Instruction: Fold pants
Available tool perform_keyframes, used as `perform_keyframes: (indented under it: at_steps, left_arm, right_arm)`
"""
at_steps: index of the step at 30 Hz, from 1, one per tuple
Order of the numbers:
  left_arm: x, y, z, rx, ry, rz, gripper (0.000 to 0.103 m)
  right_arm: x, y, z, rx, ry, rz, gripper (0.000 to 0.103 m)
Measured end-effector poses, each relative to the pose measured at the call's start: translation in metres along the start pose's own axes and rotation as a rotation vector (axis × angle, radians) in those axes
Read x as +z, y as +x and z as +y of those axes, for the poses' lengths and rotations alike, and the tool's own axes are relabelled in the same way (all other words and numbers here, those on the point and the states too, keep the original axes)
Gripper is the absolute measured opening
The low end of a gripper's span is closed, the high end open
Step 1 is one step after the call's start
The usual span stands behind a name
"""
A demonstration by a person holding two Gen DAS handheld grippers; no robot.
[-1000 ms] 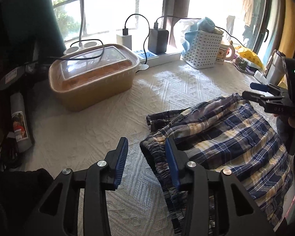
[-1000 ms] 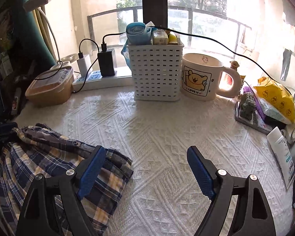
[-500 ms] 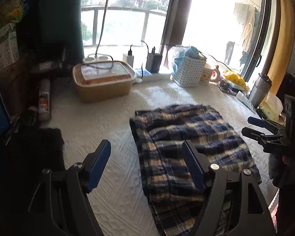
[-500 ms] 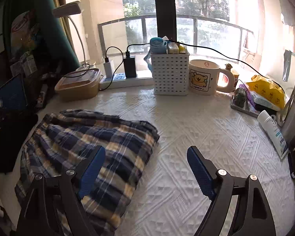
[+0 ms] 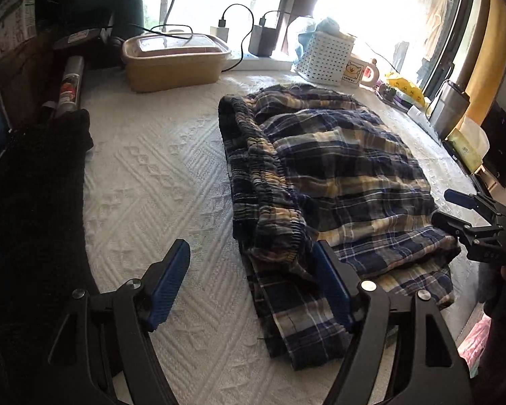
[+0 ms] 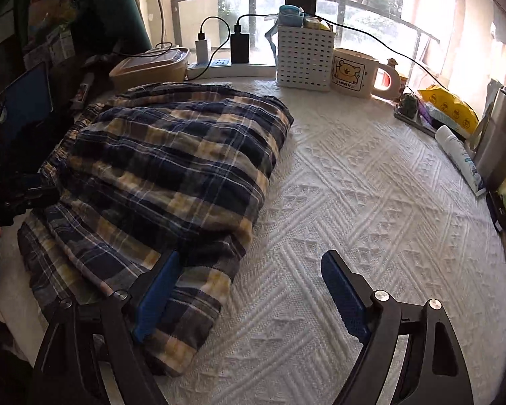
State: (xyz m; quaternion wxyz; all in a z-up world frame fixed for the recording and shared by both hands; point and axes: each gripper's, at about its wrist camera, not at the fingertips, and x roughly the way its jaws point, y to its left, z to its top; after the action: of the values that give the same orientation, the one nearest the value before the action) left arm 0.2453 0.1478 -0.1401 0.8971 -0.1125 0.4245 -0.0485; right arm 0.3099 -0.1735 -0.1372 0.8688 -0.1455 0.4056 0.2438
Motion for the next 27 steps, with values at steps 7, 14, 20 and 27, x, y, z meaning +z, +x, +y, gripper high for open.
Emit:
perform_keyframes:
  at_steps: [7, 14, 20, 27]
  left_arm:
    - [-0.021, -0.029, -0.017, -0.048, -0.005, -0.037, 0.075]
    - [-0.052, -0.014, -0.044, -0.037, 0.032, 0.026, 0.076]
    - [-0.062, -0.014, -0.058, 0.059, 0.136, 0.045, 0.076]
    - [-0.066, -0.02, -0.051, 0.06, 0.148, 0.054, 0.076]
  right_arm:
    - [-0.017, -0.046, -0.001, 0.066, 0.078, -0.1, 0.087]
    - [-0.032, -0.058, 0.048, 0.198, 0.015, -0.103, 0.086]
    - [-0.03, -0.036, 0.06, 0.046, 0.037, -0.07, 0.086]
    - [-0.051, -0.026, 0.059, -0.023, -0.024, -0.016, 0.086]
